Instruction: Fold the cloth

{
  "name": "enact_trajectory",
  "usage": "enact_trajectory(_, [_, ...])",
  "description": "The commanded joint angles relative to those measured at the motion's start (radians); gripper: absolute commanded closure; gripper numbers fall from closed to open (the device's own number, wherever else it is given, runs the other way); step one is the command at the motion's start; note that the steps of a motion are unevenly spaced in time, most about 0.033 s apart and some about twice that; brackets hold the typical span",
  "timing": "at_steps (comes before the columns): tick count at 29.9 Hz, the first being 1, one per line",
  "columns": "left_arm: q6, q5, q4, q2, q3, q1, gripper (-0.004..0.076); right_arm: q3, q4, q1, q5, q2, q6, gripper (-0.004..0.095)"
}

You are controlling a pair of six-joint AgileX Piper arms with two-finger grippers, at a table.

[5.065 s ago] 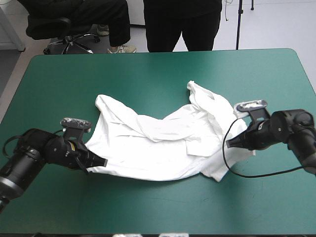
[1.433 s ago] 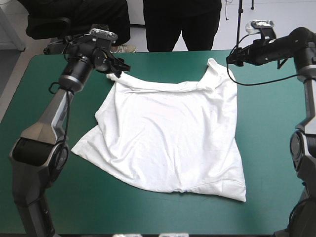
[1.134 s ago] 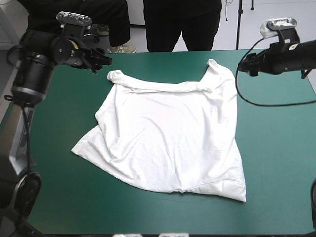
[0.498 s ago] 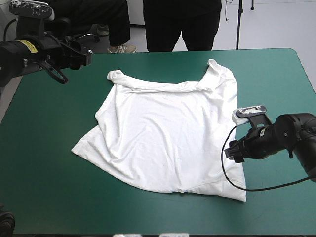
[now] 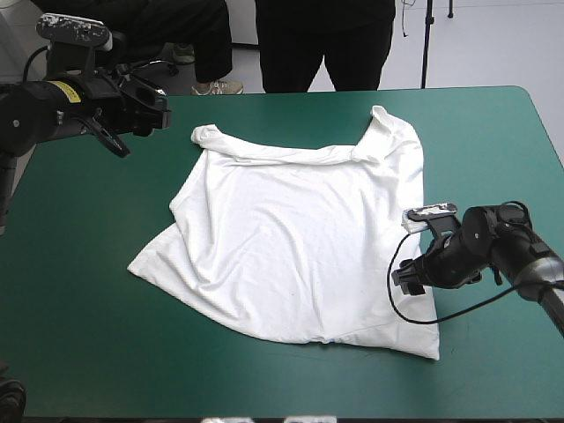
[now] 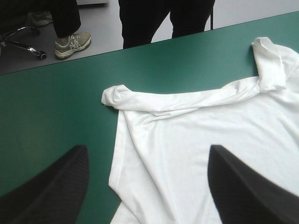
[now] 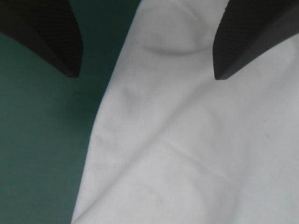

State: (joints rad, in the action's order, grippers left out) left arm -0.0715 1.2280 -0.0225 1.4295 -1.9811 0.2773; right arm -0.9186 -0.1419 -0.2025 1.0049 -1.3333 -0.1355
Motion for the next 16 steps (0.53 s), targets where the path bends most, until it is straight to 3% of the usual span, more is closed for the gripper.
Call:
enact_trajectory(1, [-0.006, -0.065, -0.005, -0.031, -0.017, 0.006, 0.0209, -0.020, 0.012, 0.000, -0.038, -0.042, 0.001, 0.0197])
enact_trajectory(5, [-0.006, -0.065, -0.001, -0.031, -0.017, 0.006, 0.0209, -0.020, 0.016, 0.000, -0.066, -0.109, 0.000, 0.0242])
enact_trajectory(8, [-0.006, -0.065, 0.004, -0.031, -0.017, 0.006, 0.0212, -0.020, 0.016, 0.000, -0.066, -0.148, -0.012, 0.0348])
enact_trajectory(16, [-0.014, -0.065, 0.011, -0.031, -0.017, 0.006, 0.0215, -0.020, 0.005, 0.000, -0.073, -0.196, -0.029, 0.0846])
